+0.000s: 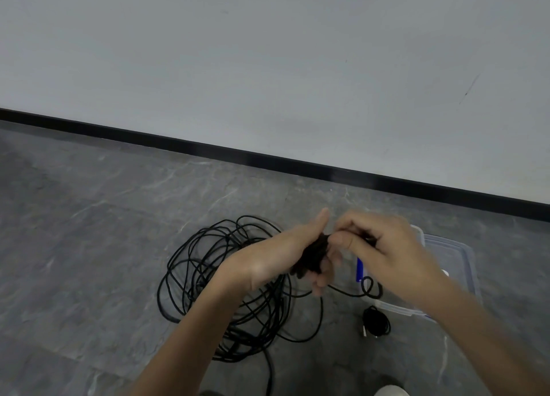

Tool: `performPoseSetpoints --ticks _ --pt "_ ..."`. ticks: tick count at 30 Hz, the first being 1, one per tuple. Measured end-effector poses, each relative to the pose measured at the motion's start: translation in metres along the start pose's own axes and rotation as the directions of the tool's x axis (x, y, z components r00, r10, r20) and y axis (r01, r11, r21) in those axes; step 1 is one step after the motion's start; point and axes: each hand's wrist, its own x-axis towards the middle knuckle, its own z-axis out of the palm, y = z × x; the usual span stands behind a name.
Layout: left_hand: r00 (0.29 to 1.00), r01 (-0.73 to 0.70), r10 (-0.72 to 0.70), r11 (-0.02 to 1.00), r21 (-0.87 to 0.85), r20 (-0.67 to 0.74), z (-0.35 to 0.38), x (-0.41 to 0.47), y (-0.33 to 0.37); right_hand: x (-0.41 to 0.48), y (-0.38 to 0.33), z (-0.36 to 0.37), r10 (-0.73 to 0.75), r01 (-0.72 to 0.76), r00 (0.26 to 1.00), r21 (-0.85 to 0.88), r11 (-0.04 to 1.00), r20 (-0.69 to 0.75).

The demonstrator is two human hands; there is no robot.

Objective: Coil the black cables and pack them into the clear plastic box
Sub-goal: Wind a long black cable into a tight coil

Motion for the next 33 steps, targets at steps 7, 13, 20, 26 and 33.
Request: performPoseSetpoints --ticks 7,13,20,26,33 --pt "0.977 -0.055 0.121 0.938 -0.342 0.173 0.006 -0.003 0.005 0.006 0.008 -0.006 0.102 -0.099 0.995 0.301 0.949 0.006" --pt "0.961 -0.142 0.241 0.855 -0.499 0.138 0.002 -0.008 0.010 0.009 0.011 0.004 0.163 -0.171 0.985 0.368 0.914 0.052" --pt "0.963 -0.199 0.266 0.810 -0.552 0.042 -0.002 -0.005 0.008 0.011 0.007 0.019 0.343 -0.399 0.917 0.428 0.811 0.203" --pt "0.963 -0.257 0.262 0.839 -0.479 -0.058 -0.003 -0.006 0.010 0.013 0.008 0.014 0.379 -0.393 0.907 0.687 0.611 0.183" --pt "0.965 -0.261 0.250 0.872 -0.415 -0.081 -0.003 -0.004 0.009 0.012 0.004 0.022 0.331 -0.311 0.940 0.591 0.744 0.078"
